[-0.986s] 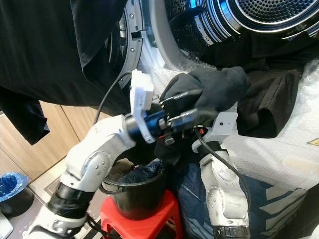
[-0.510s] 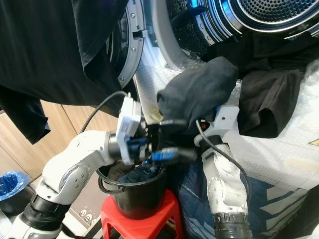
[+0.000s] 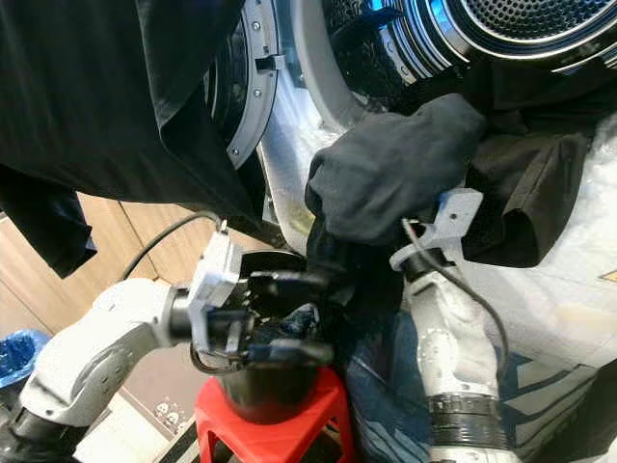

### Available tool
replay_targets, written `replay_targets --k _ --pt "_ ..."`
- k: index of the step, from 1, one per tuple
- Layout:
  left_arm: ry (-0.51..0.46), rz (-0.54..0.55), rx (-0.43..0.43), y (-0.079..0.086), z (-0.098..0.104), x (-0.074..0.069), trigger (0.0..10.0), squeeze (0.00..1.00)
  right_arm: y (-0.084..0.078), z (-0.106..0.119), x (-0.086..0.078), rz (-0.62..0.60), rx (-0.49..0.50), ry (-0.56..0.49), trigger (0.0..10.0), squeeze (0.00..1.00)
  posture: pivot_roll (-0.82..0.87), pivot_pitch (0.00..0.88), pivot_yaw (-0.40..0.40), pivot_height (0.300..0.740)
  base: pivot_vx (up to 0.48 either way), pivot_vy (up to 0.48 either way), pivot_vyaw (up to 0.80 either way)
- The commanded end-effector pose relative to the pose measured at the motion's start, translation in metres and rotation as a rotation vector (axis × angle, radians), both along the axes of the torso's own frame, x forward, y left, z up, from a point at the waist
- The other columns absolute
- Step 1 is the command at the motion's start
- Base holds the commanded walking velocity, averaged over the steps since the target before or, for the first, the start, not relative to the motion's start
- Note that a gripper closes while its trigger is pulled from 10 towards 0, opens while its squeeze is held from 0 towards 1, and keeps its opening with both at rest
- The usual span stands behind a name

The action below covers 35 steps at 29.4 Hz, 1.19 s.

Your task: Clothes washing

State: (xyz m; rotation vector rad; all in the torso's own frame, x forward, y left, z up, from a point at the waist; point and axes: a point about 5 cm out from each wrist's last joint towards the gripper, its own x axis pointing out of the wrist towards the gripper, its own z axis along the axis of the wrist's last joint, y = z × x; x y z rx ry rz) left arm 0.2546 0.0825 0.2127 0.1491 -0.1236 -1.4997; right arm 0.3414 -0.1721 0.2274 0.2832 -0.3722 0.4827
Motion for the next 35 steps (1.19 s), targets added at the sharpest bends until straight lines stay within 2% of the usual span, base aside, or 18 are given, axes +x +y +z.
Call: replay_targets --k 1,2,4,6,7,8,9,10,17,19,25,30,31,32,33,35 --pt "-0.046 0.040 0.021 0.001 -0.002 -0.001 10.0 0.00 0.000 0.034 -0.005 0.062 0.012 -0.132 1.3 0.00 -0.05 0.000 0.086 0.740 0.000 0.000 0.00" --pt "-0.049 0.052 0.023 0.001 -0.003 -0.001 10.0 0.00 0.000 0.036 -0.005 0.072 0.007 -0.138 1.4 0.00 -0.05 0.000 0.086 0.740 0.000 0.000 0.00" --pt "-0.054 0.072 0.038 0.001 -0.008 -0.002 10.0 0.00 -0.001 0.041 -0.006 0.106 -0.005 -0.151 2.6 0.00 -0.05 0.000 0.086 0.740 0.000 0.000 0.00" --pt "-0.064 0.084 0.033 0.000 -0.010 -0.003 10.0 0.00 -0.002 0.045 -0.007 0.127 -0.008 -0.159 2.8 0.00 -0.05 0.000 0.082 0.740 0.000 0.000 0.00" --pt "-0.060 0.103 0.013 -0.001 -0.010 -0.003 10.0 0.00 -0.004 0.049 -0.007 0.141 -0.008 -0.165 4.4 0.00 -0.05 0.000 0.080 0.740 0.000 0.000 0.00" --pt "-0.051 0.118 0.007 -0.001 -0.010 -0.003 10.0 0.00 -0.005 0.052 -0.007 0.152 -0.011 -0.170 4.4 0.00 -0.05 0.000 0.080 0.740 0.000 0.000 0.00" --pt "-0.050 0.132 -0.001 -0.001 -0.011 -0.004 10.0 0.00 -0.007 0.056 -0.007 0.167 -0.018 -0.169 5.6 0.00 -0.05 0.000 0.074 0.740 0.000 0.000 0.00" --pt "-0.058 0.149 -0.015 -0.001 -0.011 -0.005 10.0 0.00 -0.009 0.062 -0.006 0.191 -0.027 -0.168 10.0 0.00 -0.05 0.000 0.074 0.740 0.000 0.000 0.00" --pt "-0.084 0.260 -0.057 -0.004 -0.014 -0.010 10.0 0.00 -0.020 0.092 0.001 0.257 -0.010 -0.156 10.0 0.00 -0.04 0.000 0.034 0.740 0.000 0.000 0.00" --pt "-0.074 0.313 -0.074 -0.004 -0.017 -0.014 10.0 0.00 -0.023 0.104 0.009 0.297 -0.002 -0.113 10.0 0.00 -0.03 0.003 0.017 0.740 0.000 0.000 0.00" --pt "-0.052 0.366 -0.107 -0.005 -0.019 -0.022 10.0 0.00 -0.023 0.129 0.021 0.333 0.006 -0.047 10.0 0.00 -0.01 0.019 -0.032 0.740 0.000 0.000 0.00" --pt "-0.062 0.385 -0.119 -0.007 -0.019 -0.026 10.0 0.00 -0.025 0.135 0.023 0.338 0.006 -0.037 10.0 0.00 -0.01 0.019 -0.032 0.740 0.000 0.000 0.00" --pt "-0.028 0.416 -0.132 -0.008 -0.023 -0.030 10.0 0.00 -0.027 0.152 0.041 0.226 0.012 0.027 10.0 0.00 -0.01 0.033 -0.063 0.740 0.000 0.000 0.00" --pt "-0.028 0.416 -0.132 -0.008 -0.023 -0.030 10.0 0.00 -0.027 0.152 0.041 0.226 0.012 0.027 10.0 0.00 -0.01 0.033 -0.063 0.740 0.000 0.000 0.00" --pt "-0.007 0.438 -0.138 -0.009 -0.026 -0.033 10.0 0.00 -0.028 0.165 0.050 0.133 0.022 0.065 10.0 0.00 0.00 0.032 -0.071 0.740 0.000 0.000 0.00" --pt "-0.004 0.445 -0.138 -0.009 -0.026 -0.033 10.0 0.00 -0.029 0.168 0.052 0.103 0.027 0.073 10.0 0.00 0.00 0.032 -0.071 0.740 0.000 0.000 0.00"
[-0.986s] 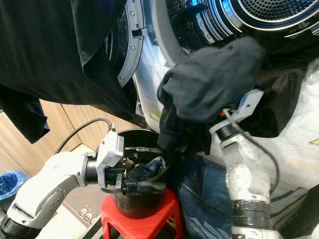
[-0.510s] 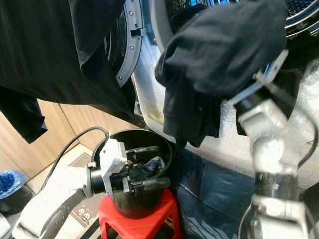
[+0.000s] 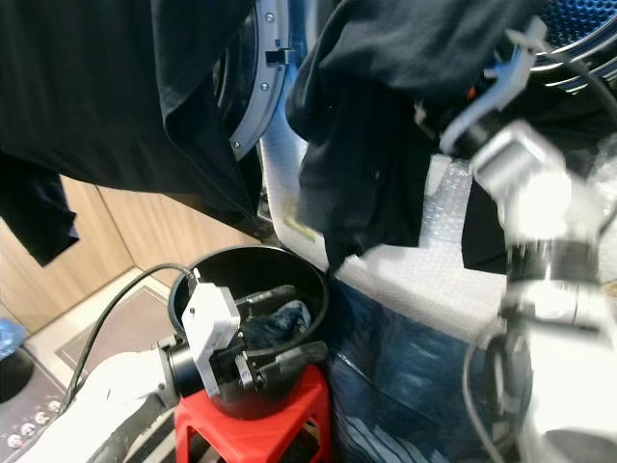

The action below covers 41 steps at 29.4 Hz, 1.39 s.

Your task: Clothes washing

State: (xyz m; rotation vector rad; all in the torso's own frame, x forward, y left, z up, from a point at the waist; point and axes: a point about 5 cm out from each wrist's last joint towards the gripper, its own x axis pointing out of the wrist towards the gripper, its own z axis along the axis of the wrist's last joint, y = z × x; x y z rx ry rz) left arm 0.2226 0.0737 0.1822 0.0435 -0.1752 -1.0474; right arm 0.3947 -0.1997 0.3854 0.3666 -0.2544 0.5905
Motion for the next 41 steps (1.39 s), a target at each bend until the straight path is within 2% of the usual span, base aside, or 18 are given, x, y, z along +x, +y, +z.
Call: replay_targets --k 1,8,14,17,18,21,25,26,30,33,34,36,37,41 --pt "-0.006 0.015 0.005 -0.001 0.003 -0.003 10.0 0.00 -0.005 0.018 0.002 -0.115 0.006 -0.019 10.0 0.00 0.00 0.031 -0.077 0.740 0.000 0.000 0.00" --pt "-0.002 0.045 0.001 0.002 0.003 -0.002 10.0 0.00 -0.014 0.031 0.007 -0.328 0.033 0.031 10.0 0.00 0.01 0.024 -0.086 0.740 0.000 0.000 0.00" --pt "0.007 0.074 -0.010 0.002 0.003 -0.004 10.0 0.00 -0.030 0.041 0.007 -0.606 0.065 0.083 10.0 0.00 0.01 0.011 -0.097 0.740 0.000 0.000 0.00" --pt "0.020 0.077 -0.018 0.002 0.001 -0.005 10.0 0.00 -0.034 0.049 0.004 -0.769 -0.013 0.069 10.0 0.00 0.01 0.001 -0.103 0.740 0.000 0.000 0.00" --pt "0.022 0.077 -0.022 0.001 0.001 -0.006 10.0 0.00 -0.038 0.058 0.000 -0.852 0.007 0.045 10.0 0.00 0.01 0.000 -0.106 0.740 0.000 0.000 0.00" --pt "0.025 0.085 -0.029 0.000 0.001 -0.006 10.0 0.00 -0.046 0.070 -0.007 -0.912 0.190 0.026 10.0 0.00 0.01 0.000 -0.112 0.740 0.000 0.000 0.00" --pt "0.030 0.096 -0.037 0.001 0.001 -0.006 10.0 0.00 -0.047 0.075 -0.010 -0.956 0.236 0.008 10.0 0.00 0.02 0.000 -0.114 0.740 0.000 0.000 0.00" --pt "0.033 0.105 -0.037 0.002 0.001 -0.006 10.0 0.00 -0.038 0.072 -0.006 -0.948 0.142 0.022 10.0 0.00 0.02 0.000 -0.113 0.740 0.000 0.000 0.00" --pt "0.037 0.112 -0.036 0.003 0.000 -0.007 10.0 0.00 -0.020 0.062 0.003 -0.912 -0.059 0.052 10.0 0.00 0.03 0.000 -0.112 0.740 0.000 0.000 0.00" --pt "0.039 0.112 -0.037 0.004 0.000 -0.007 10.0 0.00 -0.001 0.049 0.011 -0.875 -0.320 0.056 10.0 0.00 0.02 0.000 -0.110 0.740 0.000 0.000 0.00" --pt "0.040 0.110 -0.039 0.003 0.000 -0.008 10.0 0.00 0.008 0.038 0.015 -0.829 -0.429 0.090 10.0 0.00 0.02 0.000 -0.109 0.740 0.000 0.000 0.00" --pt "0.043 0.108 -0.042 0.002 0.000 -0.008 10.0 0.00 0.011 0.031 0.018 -0.800 -0.505 0.105 10.0 0.00 0.02 0.000 -0.108 0.740 0.000 0.000 0.00" --pt "0.044 0.106 -0.044 0.002 0.001 -0.007 10.0 0.00 0.011 0.027 0.019 -0.807 -0.594 0.098 10.0 0.00 0.01 0.000 -0.106 0.740 0.000 0.000 0.00" --pt "0.046 0.104 -0.047 0.002 0.002 -0.006 10.0 0.00 0.008 0.014 0.021 -0.740 -0.645 0.172 10.0 0.00 0.01 0.000 -0.103 0.740 0.000 0.000 0.00"
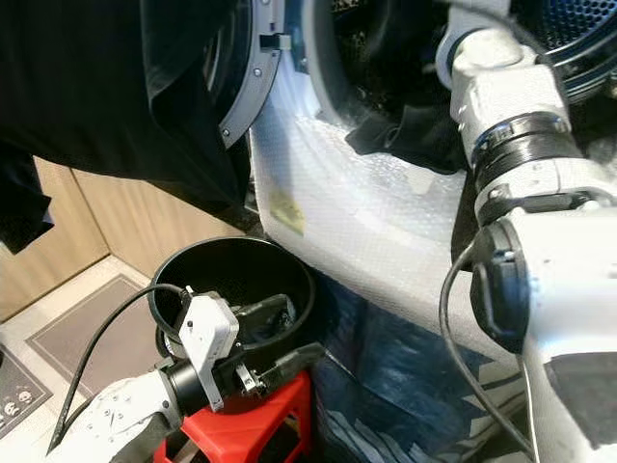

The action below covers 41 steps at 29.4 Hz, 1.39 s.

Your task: Clothes washing

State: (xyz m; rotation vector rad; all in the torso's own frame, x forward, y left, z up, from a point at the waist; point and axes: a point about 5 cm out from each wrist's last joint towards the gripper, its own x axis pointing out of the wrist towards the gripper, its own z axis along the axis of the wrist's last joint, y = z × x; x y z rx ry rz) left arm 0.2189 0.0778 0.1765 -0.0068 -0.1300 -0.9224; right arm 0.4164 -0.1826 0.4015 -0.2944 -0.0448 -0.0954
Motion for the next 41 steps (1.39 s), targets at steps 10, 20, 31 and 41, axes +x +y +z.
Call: replay_targets --k 10,20,31,41 --pt "-0.019 -0.001 -0.016 0.000 0.009 0.000 10.0 0.00 -0.045 -0.017 -0.007 -0.097 -0.036 0.145 10.0 1.00 0.00 0.013 -0.097 0.740 0.000 0.000 0.00" --pt "-0.018 0.001 -0.018 0.000 0.010 0.003 10.0 0.00 -0.072 0.003 -0.019 -0.101 -0.007 0.107 10.0 1.00 -0.02 0.027 -0.086 0.740 0.000 0.000 0.00" --pt "-0.042 0.003 -0.030 0.001 0.017 0.007 10.0 0.00 -0.070 0.025 -0.028 0.119 -0.105 0.076 10.0 1.00 -0.04 0.054 -0.070 0.740 0.000 0.000 0.00" --pt "-0.040 0.002 -0.022 0.002 0.018 0.009 10.0 0.00 -0.085 0.022 -0.035 0.138 -0.108 0.065 10.0 1.00 -0.04 0.055 -0.046 0.740 0.000 0.000 0.00"
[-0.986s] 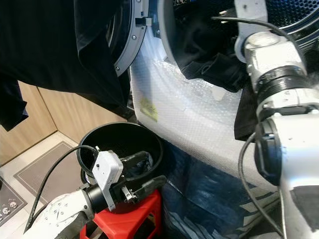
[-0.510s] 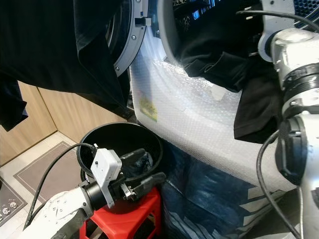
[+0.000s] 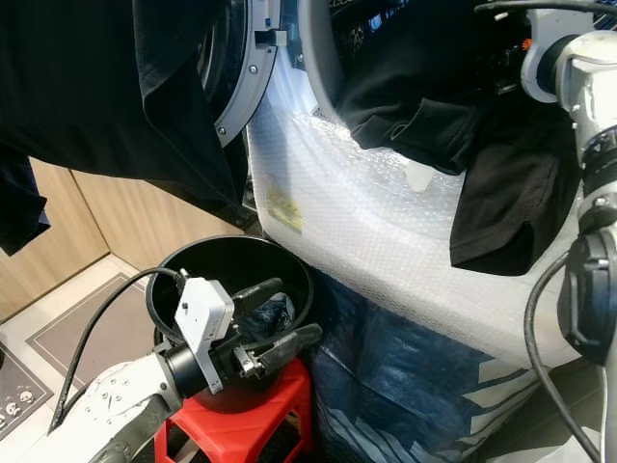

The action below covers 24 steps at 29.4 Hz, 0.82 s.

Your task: Clothes washing

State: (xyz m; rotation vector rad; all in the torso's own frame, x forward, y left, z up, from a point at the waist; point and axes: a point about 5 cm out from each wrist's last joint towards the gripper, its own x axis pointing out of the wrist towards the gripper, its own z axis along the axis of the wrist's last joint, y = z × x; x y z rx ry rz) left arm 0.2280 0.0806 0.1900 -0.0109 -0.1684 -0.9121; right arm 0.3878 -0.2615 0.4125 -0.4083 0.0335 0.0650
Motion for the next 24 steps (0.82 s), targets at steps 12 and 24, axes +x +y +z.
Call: replay_targets --k 12,24 --pt "-0.014 -0.028 0.007 0.000 0.006 0.003 10.0 0.00 -0.013 -0.005 -0.030 0.209 -0.099 -0.044 10.0 1.00 -0.06 0.053 -0.023 0.740 0.000 0.000 0.00" --pt "-0.017 -0.042 0.012 0.000 0.008 0.006 10.0 0.00 0.011 -0.023 -0.077 0.579 0.026 -0.294 10.0 0.00 -0.06 0.041 0.007 0.740 0.000 0.000 0.00"
